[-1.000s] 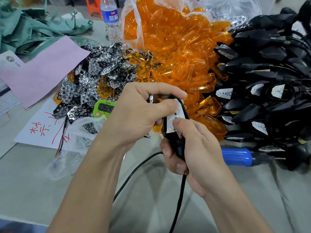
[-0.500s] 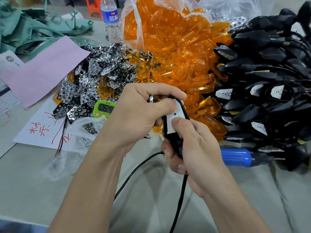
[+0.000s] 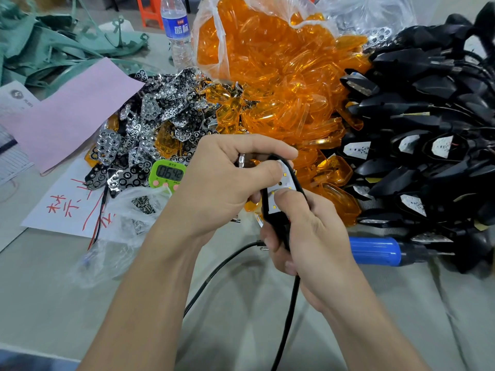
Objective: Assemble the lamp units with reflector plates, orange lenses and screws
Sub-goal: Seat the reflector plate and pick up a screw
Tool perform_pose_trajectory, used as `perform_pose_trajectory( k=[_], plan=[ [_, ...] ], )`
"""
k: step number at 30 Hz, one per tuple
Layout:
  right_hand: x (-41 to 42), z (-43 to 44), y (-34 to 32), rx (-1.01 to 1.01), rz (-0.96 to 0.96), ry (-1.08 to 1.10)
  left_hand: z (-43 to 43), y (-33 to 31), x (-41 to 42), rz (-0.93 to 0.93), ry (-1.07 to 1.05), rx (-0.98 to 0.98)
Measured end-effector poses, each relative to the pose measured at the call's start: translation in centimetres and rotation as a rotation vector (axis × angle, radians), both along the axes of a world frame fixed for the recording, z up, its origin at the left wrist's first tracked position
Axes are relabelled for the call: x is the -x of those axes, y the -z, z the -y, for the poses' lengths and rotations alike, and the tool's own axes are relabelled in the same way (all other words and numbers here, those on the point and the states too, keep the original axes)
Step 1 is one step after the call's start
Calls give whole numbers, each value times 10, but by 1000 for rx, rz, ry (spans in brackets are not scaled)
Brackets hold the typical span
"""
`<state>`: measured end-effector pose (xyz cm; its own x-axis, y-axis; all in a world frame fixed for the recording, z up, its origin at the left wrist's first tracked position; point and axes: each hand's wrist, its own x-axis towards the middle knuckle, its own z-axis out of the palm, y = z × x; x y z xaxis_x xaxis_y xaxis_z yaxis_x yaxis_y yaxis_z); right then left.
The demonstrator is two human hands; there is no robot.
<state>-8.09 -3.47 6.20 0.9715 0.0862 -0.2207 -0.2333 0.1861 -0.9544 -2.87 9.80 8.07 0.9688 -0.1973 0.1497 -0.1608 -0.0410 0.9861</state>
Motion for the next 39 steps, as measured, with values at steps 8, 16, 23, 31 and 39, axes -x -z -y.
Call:
perform_pose_trajectory(
  k=[8, 16, 23, 31, 39],
  plan=[
    [-3, 0, 4, 37, -12, 11, -3, 0, 1, 2, -105, 31],
    [-5, 0, 7, 50, -17, 11, -3, 10, 9, -203, -219, 416],
    [-6, 0, 14, 63, -38, 52, -6, 11, 17, -161, 81, 447],
    [-4, -2, 12, 64, -86, 60, -11, 3, 21, -73, 133, 251],
    [-2, 1, 8, -115, -145, 74, -3, 4, 24, -34, -92, 109]
  ],
)
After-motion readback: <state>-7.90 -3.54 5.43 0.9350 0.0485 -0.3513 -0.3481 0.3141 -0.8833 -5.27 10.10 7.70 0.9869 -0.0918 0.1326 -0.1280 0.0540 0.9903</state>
